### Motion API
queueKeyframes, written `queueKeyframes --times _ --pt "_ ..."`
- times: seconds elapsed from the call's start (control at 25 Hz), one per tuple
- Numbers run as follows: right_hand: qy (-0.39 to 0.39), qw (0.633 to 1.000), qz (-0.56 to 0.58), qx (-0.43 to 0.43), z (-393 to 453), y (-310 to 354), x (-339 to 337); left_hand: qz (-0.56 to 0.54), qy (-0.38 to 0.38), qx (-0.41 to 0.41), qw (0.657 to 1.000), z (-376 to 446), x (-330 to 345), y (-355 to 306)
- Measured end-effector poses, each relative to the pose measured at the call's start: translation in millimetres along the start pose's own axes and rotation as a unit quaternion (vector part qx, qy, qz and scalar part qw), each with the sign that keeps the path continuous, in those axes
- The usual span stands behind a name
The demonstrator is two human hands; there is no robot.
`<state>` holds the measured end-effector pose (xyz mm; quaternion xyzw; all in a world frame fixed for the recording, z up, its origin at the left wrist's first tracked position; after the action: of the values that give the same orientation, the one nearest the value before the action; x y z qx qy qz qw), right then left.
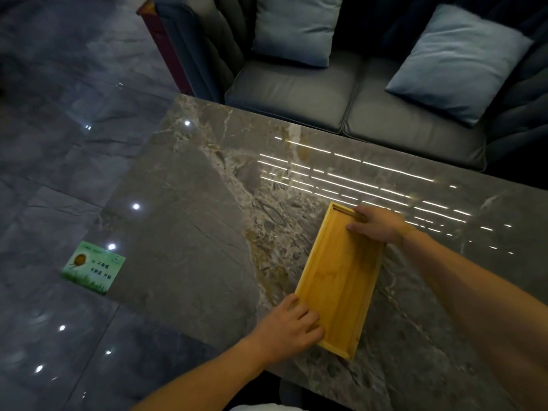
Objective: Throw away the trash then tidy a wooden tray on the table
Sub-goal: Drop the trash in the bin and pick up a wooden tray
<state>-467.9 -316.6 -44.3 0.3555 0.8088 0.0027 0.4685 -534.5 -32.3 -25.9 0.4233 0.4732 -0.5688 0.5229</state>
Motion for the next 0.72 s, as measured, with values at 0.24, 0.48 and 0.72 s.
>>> queueKeyframes --times 0.24,0.48,0.72 --pt "0.006 1.0 0.017 0.023 0.2 4.7 0.6 -0.006 0.008 0.011 1.0 4.2 4.3 0.9" --pt "-0.003 1.0 0.019 0.023 1.8 6.5 5.2 -0.007 0.022 0.026 0.999 4.2 15.1 1.6" --pt "-0.181 0.971 0.149 0.049 -37.5 5.2 -2.8 -0.082 0.079 0.02 0.993 4.5 1.8 16.4"
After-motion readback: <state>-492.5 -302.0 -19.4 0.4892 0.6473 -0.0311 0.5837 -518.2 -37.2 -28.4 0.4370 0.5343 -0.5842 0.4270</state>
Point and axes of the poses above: each hand's wrist, its own z-axis towards the middle knuckle, its own x-axis out of the palm, y = z × x, the point moved 5 cm from there along z, towards the middle knuckle, and after that the axes turned 2 degrees about x, right-handed, at the moved point
